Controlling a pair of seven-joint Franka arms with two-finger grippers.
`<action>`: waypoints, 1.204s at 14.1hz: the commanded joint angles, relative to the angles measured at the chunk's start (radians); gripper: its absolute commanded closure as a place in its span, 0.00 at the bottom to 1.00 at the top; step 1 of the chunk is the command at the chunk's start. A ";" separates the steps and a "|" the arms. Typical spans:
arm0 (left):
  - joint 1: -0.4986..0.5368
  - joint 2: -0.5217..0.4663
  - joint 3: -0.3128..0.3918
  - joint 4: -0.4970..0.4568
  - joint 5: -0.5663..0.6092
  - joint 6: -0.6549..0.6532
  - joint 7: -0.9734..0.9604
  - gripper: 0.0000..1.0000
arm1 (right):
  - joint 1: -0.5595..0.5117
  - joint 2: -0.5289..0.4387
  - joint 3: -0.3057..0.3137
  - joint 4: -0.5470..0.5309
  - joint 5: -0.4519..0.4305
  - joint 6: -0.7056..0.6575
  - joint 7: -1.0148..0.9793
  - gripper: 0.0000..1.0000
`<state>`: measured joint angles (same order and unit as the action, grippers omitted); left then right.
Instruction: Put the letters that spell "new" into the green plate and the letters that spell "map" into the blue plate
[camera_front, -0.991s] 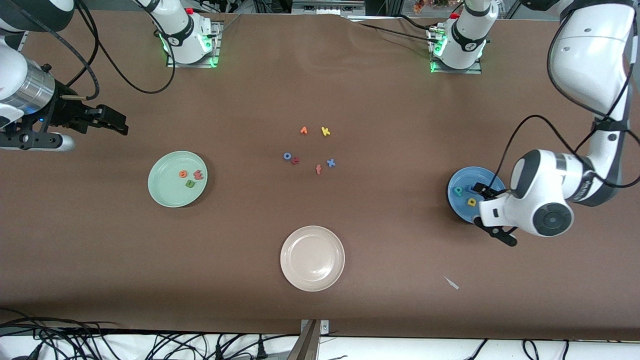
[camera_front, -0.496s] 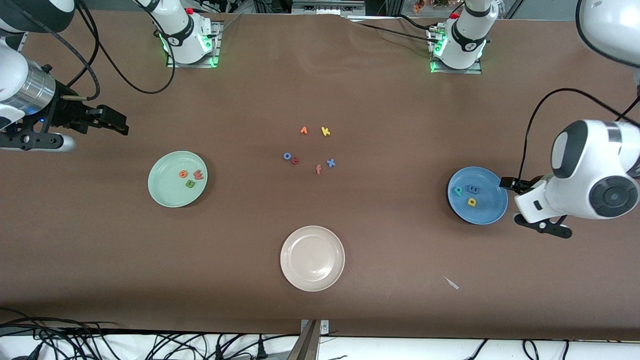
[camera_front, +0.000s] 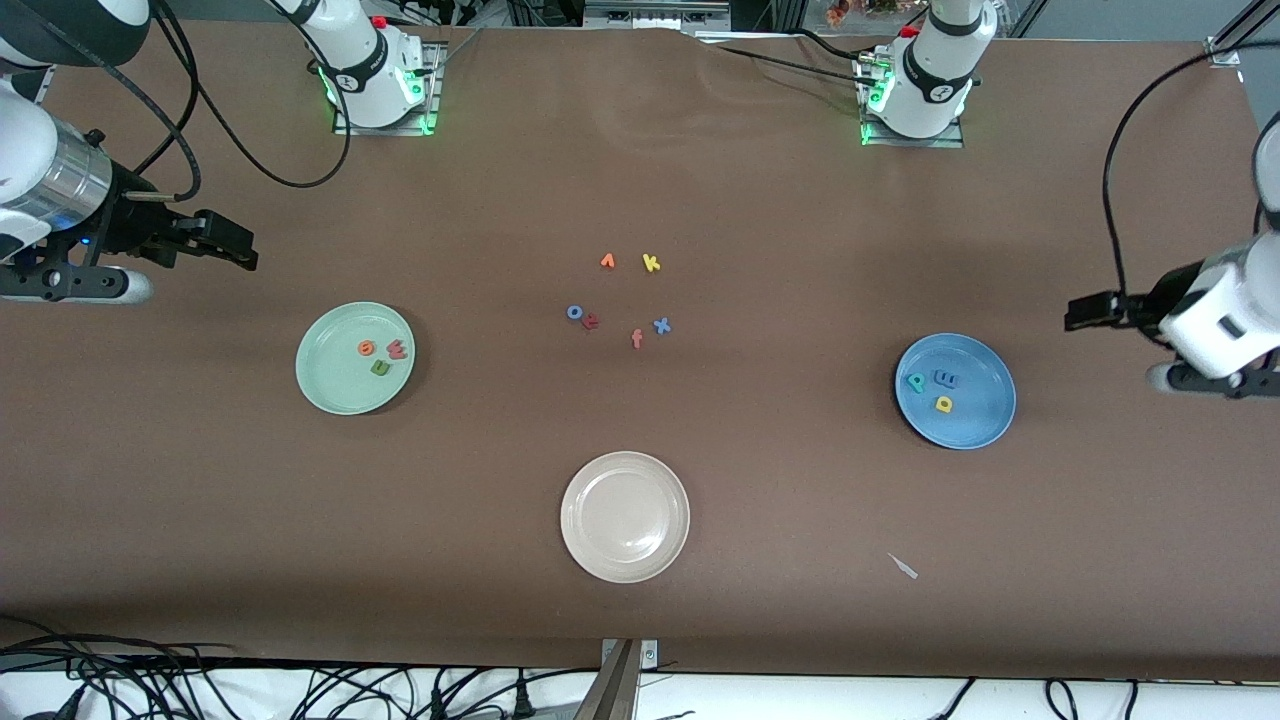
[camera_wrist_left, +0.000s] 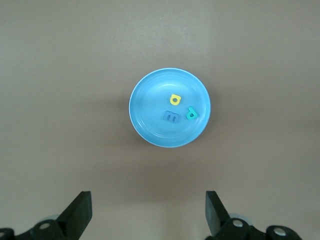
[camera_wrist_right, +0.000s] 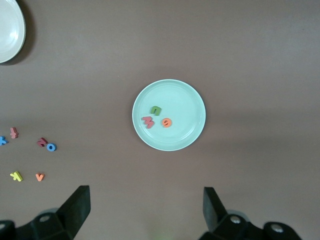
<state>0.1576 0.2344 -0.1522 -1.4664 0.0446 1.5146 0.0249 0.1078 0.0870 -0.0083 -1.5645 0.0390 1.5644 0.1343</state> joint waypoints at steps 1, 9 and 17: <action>-0.053 -0.058 0.022 -0.052 -0.032 0.013 -0.197 0.00 | -0.005 0.002 0.004 0.014 0.004 -0.017 -0.019 0.00; -0.053 -0.207 0.026 -0.123 -0.052 0.027 -0.085 0.00 | -0.005 0.002 0.004 0.014 0.004 -0.017 -0.019 0.00; -0.049 -0.239 0.088 -0.120 -0.129 0.032 -0.068 0.00 | -0.007 0.002 0.004 0.015 0.002 -0.017 -0.021 0.00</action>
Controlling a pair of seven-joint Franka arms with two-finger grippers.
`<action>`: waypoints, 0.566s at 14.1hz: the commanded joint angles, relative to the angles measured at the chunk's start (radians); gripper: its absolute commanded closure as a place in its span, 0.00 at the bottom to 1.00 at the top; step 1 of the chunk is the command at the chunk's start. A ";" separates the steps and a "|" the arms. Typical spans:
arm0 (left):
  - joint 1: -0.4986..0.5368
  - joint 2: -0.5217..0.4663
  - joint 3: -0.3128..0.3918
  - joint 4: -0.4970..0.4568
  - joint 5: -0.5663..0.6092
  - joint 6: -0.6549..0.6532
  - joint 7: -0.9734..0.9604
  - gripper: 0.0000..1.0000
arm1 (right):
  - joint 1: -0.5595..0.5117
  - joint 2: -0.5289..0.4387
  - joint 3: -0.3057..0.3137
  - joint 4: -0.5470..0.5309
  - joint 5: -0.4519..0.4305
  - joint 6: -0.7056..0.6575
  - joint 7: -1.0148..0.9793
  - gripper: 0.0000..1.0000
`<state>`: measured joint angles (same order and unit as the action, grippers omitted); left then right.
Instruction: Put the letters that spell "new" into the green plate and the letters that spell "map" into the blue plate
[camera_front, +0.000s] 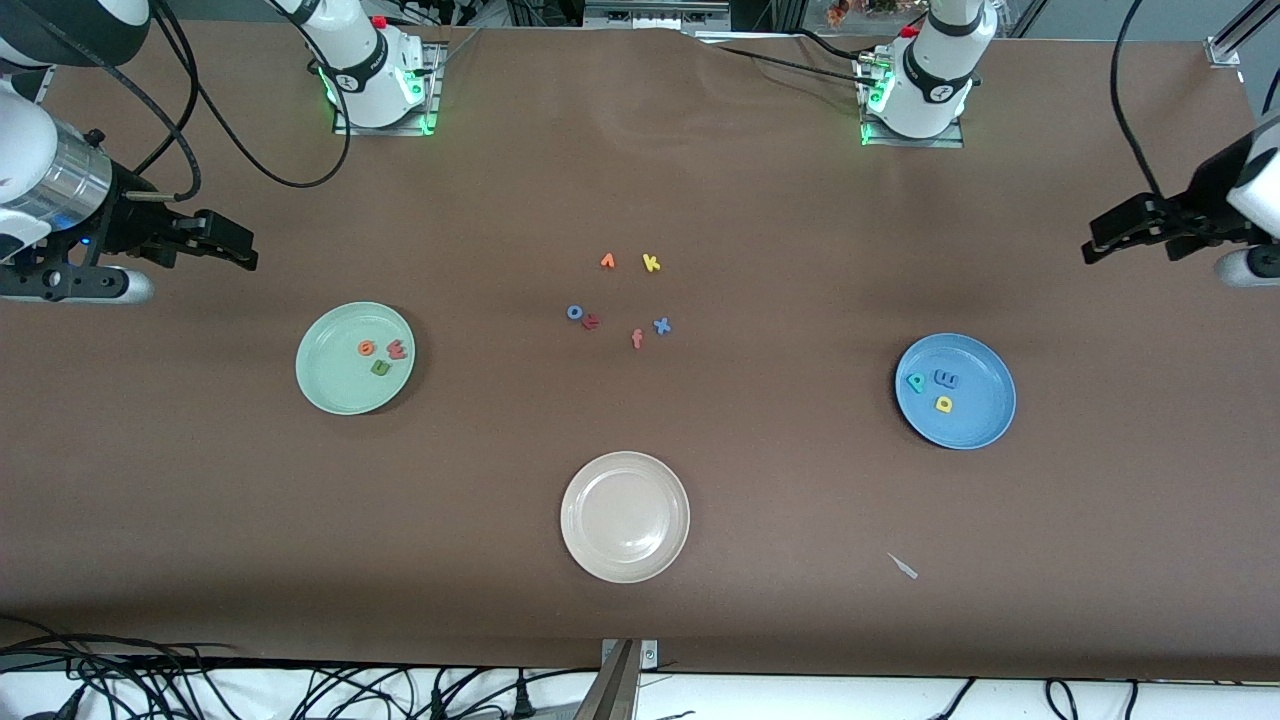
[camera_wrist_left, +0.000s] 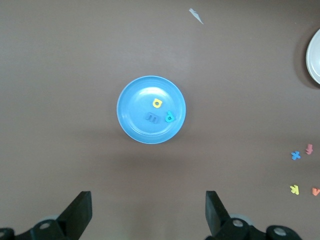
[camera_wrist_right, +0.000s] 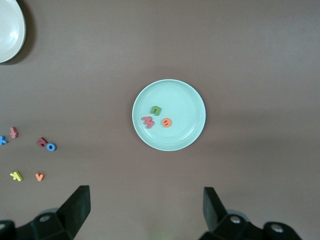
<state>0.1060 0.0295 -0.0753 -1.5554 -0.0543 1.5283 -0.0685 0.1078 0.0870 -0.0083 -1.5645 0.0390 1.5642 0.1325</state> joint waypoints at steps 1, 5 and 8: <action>0.001 -0.034 0.011 -0.031 -0.030 0.018 0.022 0.00 | -0.007 0.002 0.004 0.014 0.001 -0.016 -0.019 0.00; -0.006 -0.049 0.008 -0.034 -0.006 0.010 0.025 0.00 | -0.005 0.004 0.004 0.014 0.001 -0.015 -0.017 0.00; -0.009 -0.053 0.008 -0.037 -0.006 0.009 0.073 0.00 | -0.005 0.002 0.004 0.015 0.001 -0.013 -0.017 0.00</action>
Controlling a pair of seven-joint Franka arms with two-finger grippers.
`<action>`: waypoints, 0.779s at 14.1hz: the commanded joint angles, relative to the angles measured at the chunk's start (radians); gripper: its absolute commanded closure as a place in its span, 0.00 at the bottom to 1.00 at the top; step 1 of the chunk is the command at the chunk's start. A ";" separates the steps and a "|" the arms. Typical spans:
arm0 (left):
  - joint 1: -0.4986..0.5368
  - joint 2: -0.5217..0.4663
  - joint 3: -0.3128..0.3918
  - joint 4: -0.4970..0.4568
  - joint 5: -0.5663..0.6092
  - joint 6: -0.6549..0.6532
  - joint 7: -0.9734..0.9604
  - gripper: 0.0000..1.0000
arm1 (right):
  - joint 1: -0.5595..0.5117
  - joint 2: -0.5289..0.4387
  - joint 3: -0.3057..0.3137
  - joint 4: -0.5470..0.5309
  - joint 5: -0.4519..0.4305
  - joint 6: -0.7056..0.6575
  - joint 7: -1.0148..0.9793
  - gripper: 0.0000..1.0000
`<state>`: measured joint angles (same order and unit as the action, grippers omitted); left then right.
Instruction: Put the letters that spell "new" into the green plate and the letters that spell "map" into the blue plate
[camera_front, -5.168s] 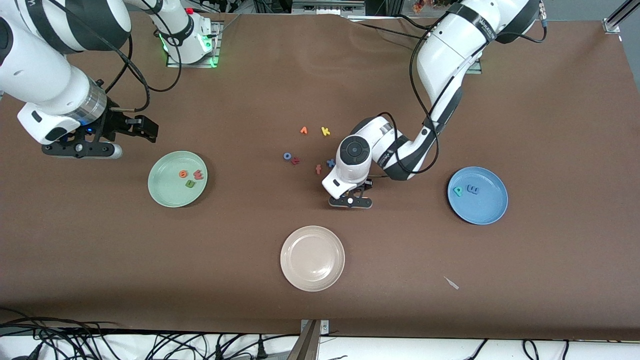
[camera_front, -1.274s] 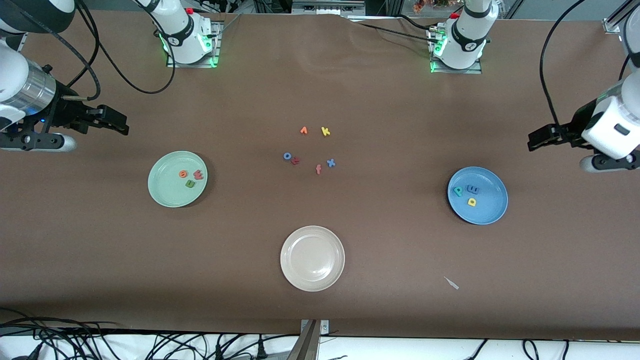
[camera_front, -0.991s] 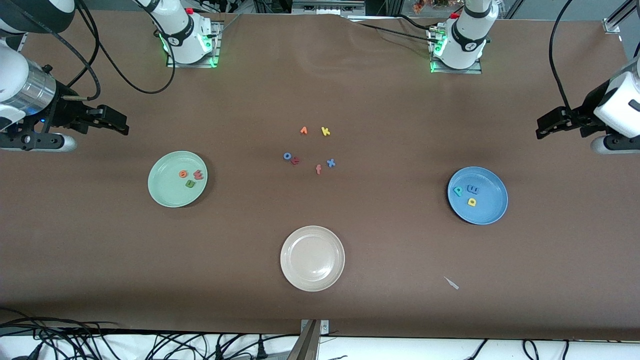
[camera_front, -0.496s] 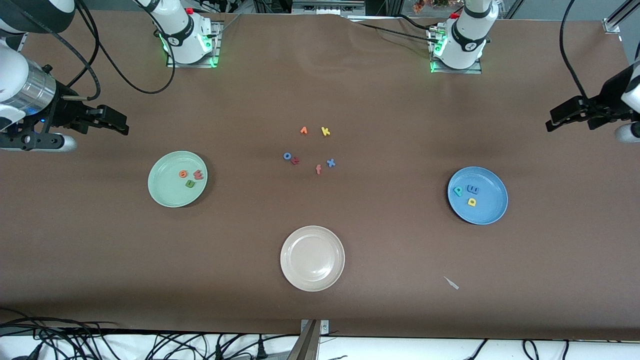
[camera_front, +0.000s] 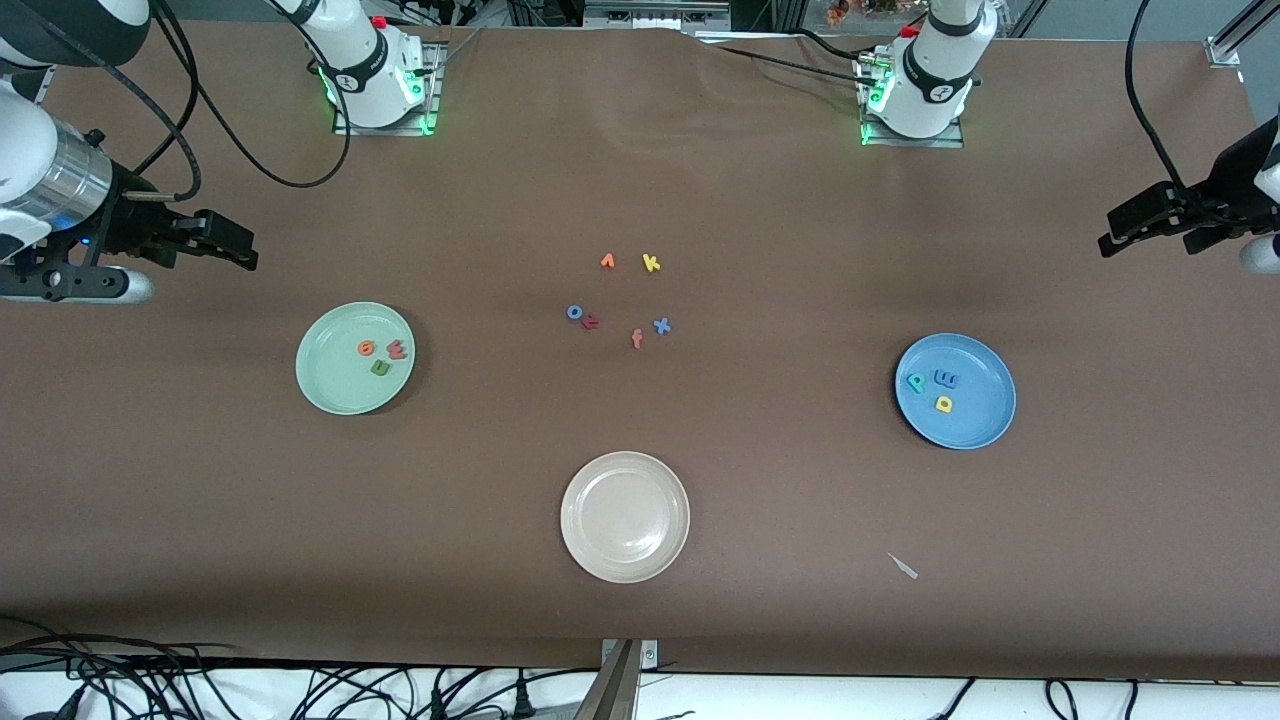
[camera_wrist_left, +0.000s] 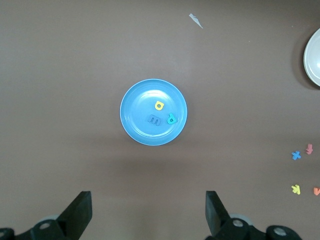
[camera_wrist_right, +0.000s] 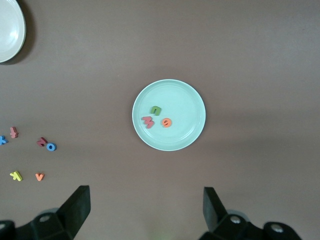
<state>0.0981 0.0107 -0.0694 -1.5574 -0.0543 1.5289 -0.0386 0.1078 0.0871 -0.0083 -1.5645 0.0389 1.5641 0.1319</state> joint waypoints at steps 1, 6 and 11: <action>-0.002 -0.034 0.002 -0.035 -0.006 0.008 0.045 0.00 | -0.005 0.003 0.004 0.015 0.001 -0.015 -0.017 0.00; 0.000 -0.031 -0.010 -0.046 0.007 0.013 0.049 0.00 | -0.005 0.003 0.004 0.017 0.001 -0.009 -0.018 0.00; 0.000 -0.031 -0.010 -0.046 0.040 0.022 0.065 0.00 | -0.005 0.007 0.004 0.015 0.001 -0.012 -0.020 0.00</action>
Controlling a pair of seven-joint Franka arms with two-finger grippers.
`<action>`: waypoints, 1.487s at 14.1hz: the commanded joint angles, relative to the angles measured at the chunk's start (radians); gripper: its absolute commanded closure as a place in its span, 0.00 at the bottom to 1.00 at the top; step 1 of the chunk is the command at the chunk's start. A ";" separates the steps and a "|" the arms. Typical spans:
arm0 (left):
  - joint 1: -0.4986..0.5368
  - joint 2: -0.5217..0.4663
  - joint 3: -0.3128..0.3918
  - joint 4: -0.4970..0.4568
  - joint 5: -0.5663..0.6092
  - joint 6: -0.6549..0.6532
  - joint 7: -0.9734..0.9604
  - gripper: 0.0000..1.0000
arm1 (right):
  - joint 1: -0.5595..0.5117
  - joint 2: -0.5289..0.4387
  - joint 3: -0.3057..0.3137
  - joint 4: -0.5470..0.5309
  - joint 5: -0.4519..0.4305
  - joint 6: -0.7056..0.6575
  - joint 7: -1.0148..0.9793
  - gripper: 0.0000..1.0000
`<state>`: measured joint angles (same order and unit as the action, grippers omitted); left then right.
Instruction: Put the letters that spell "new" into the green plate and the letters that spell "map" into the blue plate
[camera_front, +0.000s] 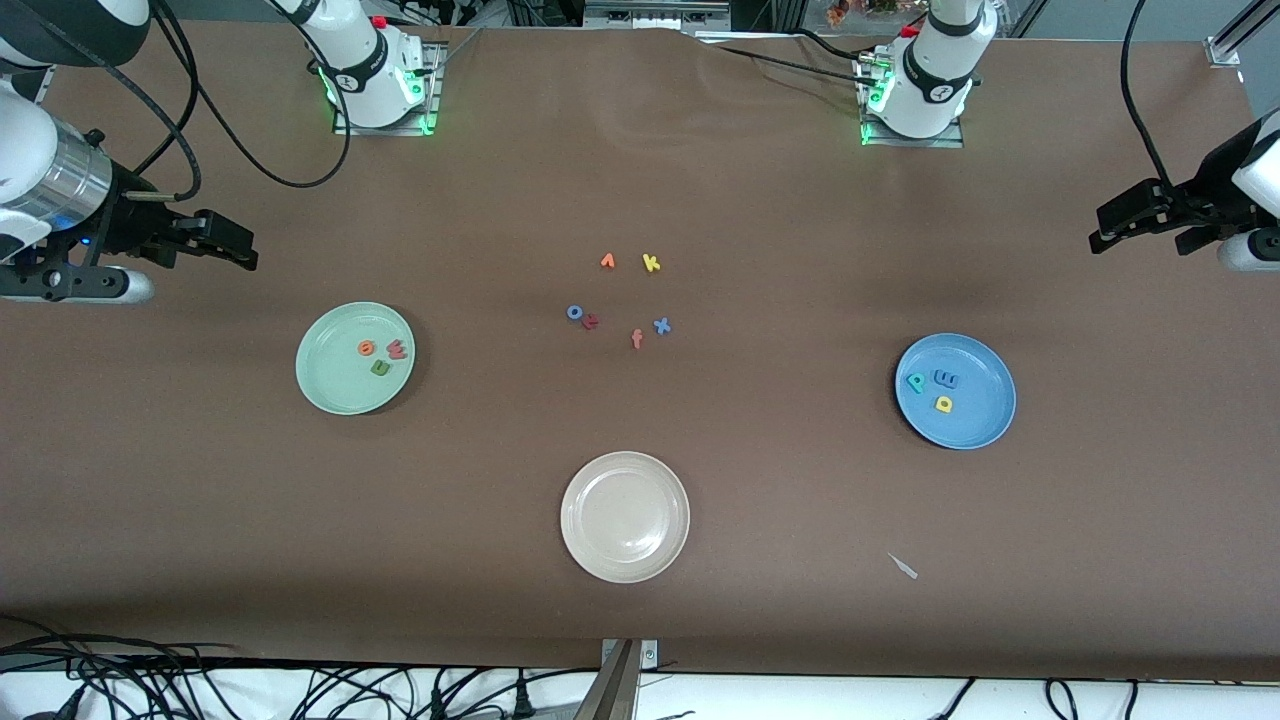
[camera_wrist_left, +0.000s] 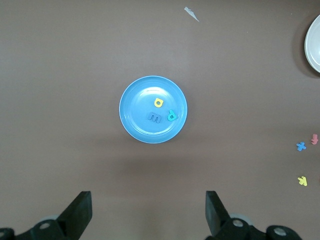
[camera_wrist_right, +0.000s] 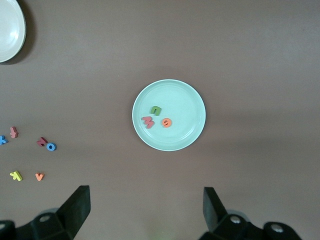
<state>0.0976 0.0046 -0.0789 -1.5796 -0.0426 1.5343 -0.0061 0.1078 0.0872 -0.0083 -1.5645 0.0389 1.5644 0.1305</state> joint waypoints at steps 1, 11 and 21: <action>0.001 -0.026 -0.001 -0.023 0.030 0.017 0.046 0.00 | -0.004 0.006 0.004 0.015 0.001 -0.012 -0.019 0.00; 0.011 -0.029 -0.010 -0.023 0.052 0.009 0.087 0.00 | -0.004 0.011 0.004 0.015 -0.001 -0.012 -0.019 0.00; 0.014 -0.031 -0.009 -0.023 0.046 0.009 0.087 0.00 | -0.002 0.011 0.004 0.014 -0.001 -0.014 -0.019 0.00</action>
<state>0.1046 -0.0018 -0.0816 -1.5796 -0.0078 1.5348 0.0603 0.1078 0.0942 -0.0083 -1.5645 0.0389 1.5644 0.1245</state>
